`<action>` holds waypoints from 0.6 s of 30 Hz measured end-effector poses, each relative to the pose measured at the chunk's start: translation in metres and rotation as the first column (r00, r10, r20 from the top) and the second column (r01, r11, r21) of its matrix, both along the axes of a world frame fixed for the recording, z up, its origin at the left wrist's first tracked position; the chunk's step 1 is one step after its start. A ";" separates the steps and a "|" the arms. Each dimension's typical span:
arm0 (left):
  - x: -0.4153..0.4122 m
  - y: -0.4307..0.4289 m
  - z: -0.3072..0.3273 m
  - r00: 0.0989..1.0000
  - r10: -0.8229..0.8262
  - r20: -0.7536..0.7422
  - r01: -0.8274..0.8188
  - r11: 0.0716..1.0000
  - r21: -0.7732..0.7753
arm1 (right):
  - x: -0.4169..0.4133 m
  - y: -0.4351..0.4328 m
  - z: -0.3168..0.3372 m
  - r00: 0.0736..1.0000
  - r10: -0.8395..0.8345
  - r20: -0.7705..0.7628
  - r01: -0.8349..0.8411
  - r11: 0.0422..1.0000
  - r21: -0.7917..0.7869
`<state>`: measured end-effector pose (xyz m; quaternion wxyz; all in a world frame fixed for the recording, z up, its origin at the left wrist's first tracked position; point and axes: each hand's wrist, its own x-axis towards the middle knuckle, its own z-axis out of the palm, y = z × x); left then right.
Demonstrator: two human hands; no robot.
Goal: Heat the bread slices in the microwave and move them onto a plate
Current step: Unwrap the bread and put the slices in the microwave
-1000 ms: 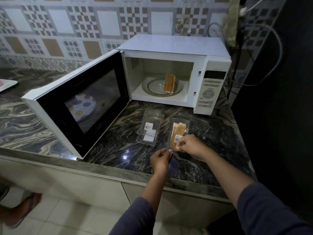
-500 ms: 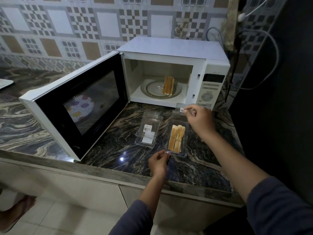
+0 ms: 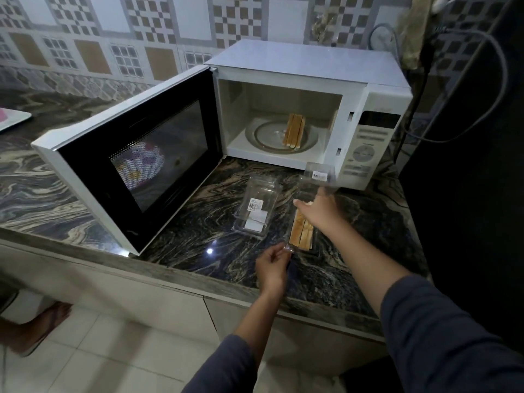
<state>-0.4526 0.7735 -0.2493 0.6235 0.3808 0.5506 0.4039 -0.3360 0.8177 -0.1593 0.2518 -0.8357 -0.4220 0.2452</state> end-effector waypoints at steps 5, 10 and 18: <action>0.001 -0.001 -0.001 1.000 0.011 -0.025 -0.011 1.000 -0.007 | -0.004 0.015 -0.004 0.991 -0.029 -0.133 -0.004 0.971 -0.238; 0.003 0.000 0.000 0.999 -0.004 -0.049 0.004 1.000 -0.012 | -0.006 0.018 -0.011 0.986 -0.085 -0.142 0.061 0.985 -0.162; 0.011 0.002 0.008 0.997 0.040 -0.065 -0.046 0.995 -0.094 | -0.005 0.004 0.020 0.985 -0.112 -0.129 0.085 0.976 -0.200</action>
